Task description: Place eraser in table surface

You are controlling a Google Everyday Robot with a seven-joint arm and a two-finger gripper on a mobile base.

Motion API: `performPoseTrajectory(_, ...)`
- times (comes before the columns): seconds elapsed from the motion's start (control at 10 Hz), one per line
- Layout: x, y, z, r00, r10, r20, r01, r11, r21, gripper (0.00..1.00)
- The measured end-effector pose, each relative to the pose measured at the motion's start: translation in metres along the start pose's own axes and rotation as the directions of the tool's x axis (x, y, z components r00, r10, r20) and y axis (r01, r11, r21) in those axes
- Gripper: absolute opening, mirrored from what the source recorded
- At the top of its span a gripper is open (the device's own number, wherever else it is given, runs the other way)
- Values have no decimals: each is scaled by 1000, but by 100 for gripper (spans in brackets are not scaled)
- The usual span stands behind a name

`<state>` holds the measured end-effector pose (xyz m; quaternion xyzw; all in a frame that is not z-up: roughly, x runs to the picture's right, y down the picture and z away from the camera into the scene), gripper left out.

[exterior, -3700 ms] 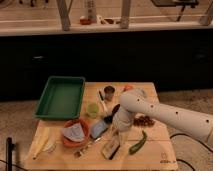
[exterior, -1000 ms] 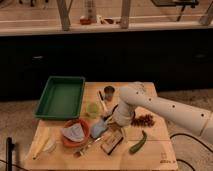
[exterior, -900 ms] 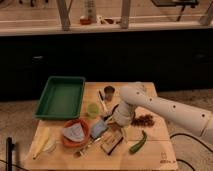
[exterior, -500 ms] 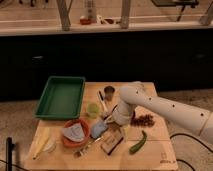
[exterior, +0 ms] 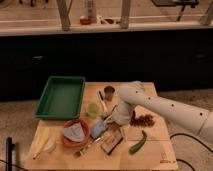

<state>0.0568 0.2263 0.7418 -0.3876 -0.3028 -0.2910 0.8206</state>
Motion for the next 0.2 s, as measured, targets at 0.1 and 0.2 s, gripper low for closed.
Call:
performPoseTrajectory(0.1, 0, 0, 0, 1000, 0, 0, 0, 1000, 0, 80)
performPoseTrajectory(0.2, 0, 0, 1, 1000, 1, 1, -1, 1000, 0, 80)
